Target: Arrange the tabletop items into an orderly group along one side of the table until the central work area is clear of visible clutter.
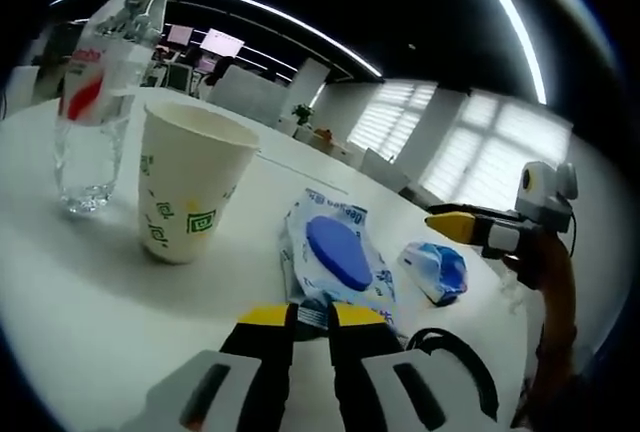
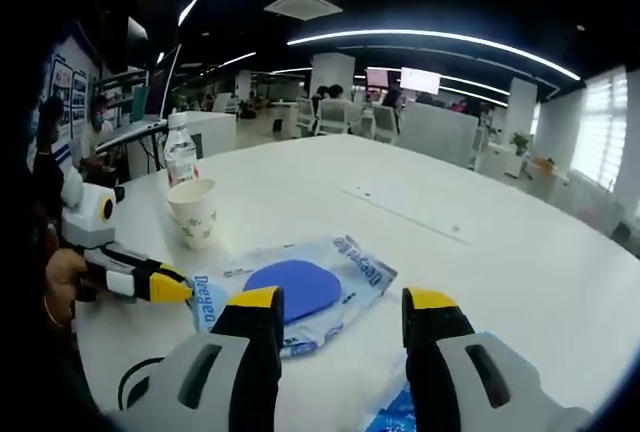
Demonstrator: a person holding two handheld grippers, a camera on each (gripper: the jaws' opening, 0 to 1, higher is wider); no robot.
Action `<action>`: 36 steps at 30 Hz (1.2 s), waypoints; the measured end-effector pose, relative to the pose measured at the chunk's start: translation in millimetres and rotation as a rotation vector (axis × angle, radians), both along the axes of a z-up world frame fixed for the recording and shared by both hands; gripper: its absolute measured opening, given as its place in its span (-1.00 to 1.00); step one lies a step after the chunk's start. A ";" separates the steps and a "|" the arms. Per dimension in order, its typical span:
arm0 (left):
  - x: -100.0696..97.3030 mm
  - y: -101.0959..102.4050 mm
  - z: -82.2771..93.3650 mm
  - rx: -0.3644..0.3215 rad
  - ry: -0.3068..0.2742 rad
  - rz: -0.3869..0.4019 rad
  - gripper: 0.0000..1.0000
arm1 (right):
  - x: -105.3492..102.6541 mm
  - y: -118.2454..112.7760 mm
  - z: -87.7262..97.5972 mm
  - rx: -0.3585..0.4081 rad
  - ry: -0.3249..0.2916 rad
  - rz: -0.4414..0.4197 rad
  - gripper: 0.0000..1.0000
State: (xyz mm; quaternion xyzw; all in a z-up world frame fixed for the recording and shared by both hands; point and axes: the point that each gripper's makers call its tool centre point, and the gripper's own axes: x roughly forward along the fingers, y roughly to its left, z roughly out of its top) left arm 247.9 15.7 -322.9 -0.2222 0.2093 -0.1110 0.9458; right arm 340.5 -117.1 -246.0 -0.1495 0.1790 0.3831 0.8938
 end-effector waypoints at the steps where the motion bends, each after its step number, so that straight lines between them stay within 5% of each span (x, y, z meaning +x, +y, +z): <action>1: -0.1 -0.1 0.0 0.002 -0.001 -0.004 -0.78 | 0.1 0.1 -0.3 -0.002 -0.001 0.001 -0.09; 36: -1.5 -0.3 -0.8 0.018 -0.012 -0.078 -0.90 | 27.7 5.2 -17.7 -0.052 0.059 -0.020 -0.11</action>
